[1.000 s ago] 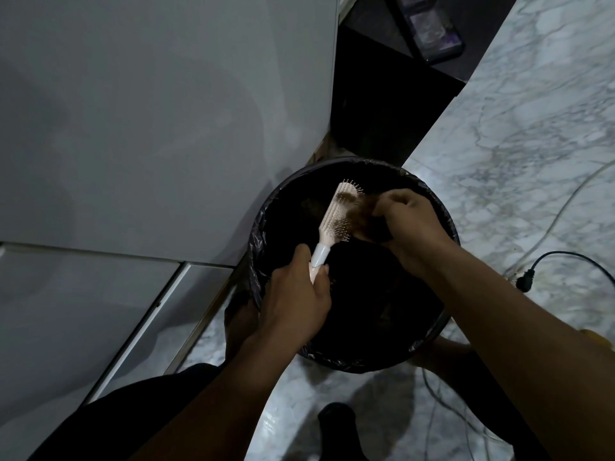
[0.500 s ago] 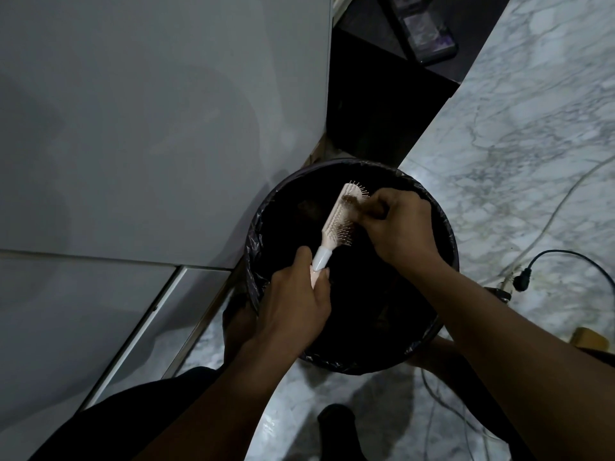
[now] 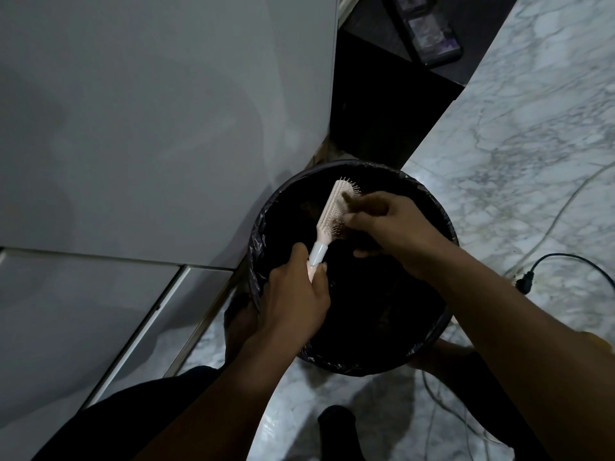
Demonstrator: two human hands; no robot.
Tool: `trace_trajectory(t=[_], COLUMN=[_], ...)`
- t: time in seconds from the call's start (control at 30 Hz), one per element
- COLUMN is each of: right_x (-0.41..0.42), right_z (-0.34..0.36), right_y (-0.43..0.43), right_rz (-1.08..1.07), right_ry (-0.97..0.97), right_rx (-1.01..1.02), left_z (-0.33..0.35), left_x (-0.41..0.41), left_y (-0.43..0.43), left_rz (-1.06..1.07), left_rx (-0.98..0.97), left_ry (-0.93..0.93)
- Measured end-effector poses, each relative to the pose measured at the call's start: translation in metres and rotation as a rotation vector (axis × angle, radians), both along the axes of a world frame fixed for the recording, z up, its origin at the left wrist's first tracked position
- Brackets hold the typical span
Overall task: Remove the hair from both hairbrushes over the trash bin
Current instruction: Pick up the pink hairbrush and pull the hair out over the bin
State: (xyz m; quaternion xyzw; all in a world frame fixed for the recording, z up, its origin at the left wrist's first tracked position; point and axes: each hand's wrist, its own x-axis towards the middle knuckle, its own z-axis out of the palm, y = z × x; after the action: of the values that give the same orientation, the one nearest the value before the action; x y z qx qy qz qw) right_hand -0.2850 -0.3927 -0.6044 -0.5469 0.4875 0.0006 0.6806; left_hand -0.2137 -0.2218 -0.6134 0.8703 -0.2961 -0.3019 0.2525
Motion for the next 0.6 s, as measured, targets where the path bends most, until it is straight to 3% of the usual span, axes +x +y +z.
trace_trajectory(t=[0.2, 0.43, 0.53, 0.6], right_x=[-0.004, -0.005, -0.004, -0.001], right_z=[-0.014, -0.015, -0.016, -0.013], right_y=[0.008, 0.006, 0.003, 0.001], right_rz=[0.206, 0.065, 0.015, -0.117], right_ry=[0.021, 0.045, 0.039, -0.004], right_rx=[-0.357, -0.497, -0.467, -0.287], left_z=[0.002, -0.001, 0.000, 0.000], left_x=[-0.002, -0.001, -0.002, -0.001], left_y=[-0.001, 0.001, 0.000, -0.001], left_rz=[-0.071, -0.065, -0.066, -0.055], left_rx=[-0.012, -0.033, -0.027, -0.032], left_ry=[0.003, 0.016, 0.018, 0.021])
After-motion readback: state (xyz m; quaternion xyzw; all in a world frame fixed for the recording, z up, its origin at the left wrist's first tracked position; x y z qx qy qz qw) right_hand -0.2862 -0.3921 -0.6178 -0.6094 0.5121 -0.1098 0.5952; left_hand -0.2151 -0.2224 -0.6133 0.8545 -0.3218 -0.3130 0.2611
